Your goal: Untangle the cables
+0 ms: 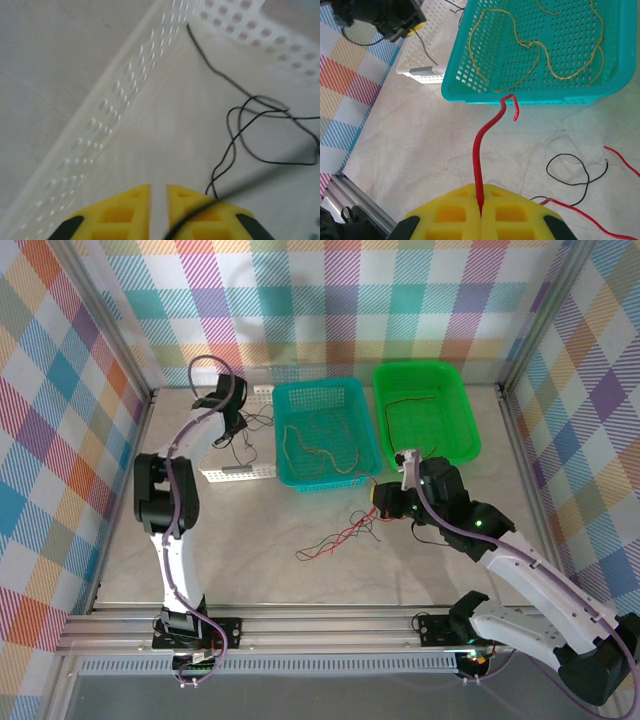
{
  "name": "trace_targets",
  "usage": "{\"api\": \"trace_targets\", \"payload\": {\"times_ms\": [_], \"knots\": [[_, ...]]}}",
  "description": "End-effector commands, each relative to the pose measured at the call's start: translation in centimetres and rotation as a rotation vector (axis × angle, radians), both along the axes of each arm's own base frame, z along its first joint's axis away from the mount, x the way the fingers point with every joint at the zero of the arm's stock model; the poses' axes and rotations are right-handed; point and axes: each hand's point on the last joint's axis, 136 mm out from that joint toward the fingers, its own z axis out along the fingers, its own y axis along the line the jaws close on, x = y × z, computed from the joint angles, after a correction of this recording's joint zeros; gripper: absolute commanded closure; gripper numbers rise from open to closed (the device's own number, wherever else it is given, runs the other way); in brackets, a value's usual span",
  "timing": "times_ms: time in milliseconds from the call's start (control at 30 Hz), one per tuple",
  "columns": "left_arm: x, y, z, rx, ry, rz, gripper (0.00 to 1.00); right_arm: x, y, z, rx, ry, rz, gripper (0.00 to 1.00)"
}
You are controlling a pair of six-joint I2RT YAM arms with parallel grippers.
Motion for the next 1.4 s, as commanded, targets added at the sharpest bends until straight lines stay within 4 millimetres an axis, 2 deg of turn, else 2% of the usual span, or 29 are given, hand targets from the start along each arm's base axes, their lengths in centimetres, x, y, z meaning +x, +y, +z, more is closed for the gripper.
{"api": "trace_targets", "payload": {"times_ms": [0,100,200,233,400,500,600,667,767,833,933,1033,1100,1200,1367], "knots": [[-0.3,0.8,-0.9,0.022,0.067,0.001,0.62,0.4,0.9,2.6,0.033,-0.072,0.02,1.0],[-0.2,0.4,0.2,0.005,0.046,-0.013,0.28,0.4,1.1,2.4,0.026,-0.075,0.027,1.0],[-0.2,-0.2,2.8,-0.032,-0.003,-0.04,0.04,0.5,1.4,2.5,0.025,-0.079,0.035,1.0],[-0.4,-0.3,3.7,-0.043,-0.013,-0.041,0.0,0.5,1.5,2.6,0.024,-0.08,0.035,1.0],[-2.1,-1.4,10.5,-0.114,-0.14,-0.075,0.0,0.9,1.3,2.8,-0.004,-0.08,0.025,1.0],[-3.5,-1.4,13.4,-0.13,-0.19,-0.082,0.0,1.1,1.4,2.8,-0.019,-0.064,0.023,1.0],[-4.5,-0.6,13.7,-0.092,-0.171,-0.064,0.0,1.1,1.8,3.1,-0.011,-0.062,0.034,1.0],[-4.9,-0.4,13.1,-0.084,-0.147,-0.063,0.0,1.0,1.9,3.4,-0.001,-0.064,0.04,1.0],[-5.8,-1.3,12.4,-0.14,-0.107,-0.084,0.0,0.8,2.1,3.6,0.008,-0.059,0.058,1.0],[-6.9,-3.5,12.5,-0.231,-0.131,-0.145,0.0,0.6,2.2,3.9,0.012,-0.061,0.068,1.0],[-9.5,-8.4,13.4,-0.31,-0.186,-0.269,0.0,0.5,2.4,4.8,0.017,-0.08,0.085,1.0],[-12.7,-14.6,14.6,-0.382,-0.209,-0.436,0.0,0.0,3.2,5.8,0.038,-0.077,0.143,1.0],[-15.1,-18.9,15.2,-0.508,-0.257,-0.559,0.0,-0.5,3.9,6.4,0.063,-0.067,0.187,1.0],[-18.8,-23.1,16.4,-0.692,-0.349,-0.696,0.0,-1.1,4.1,6.7,0.085,-0.066,0.212,1.0],[-24.9,-26.6,18.4,-0.813,-0.446,-0.912,0.0,-1.5,3.8,7.1,0.096,-0.082,0.219,1.0]]}}
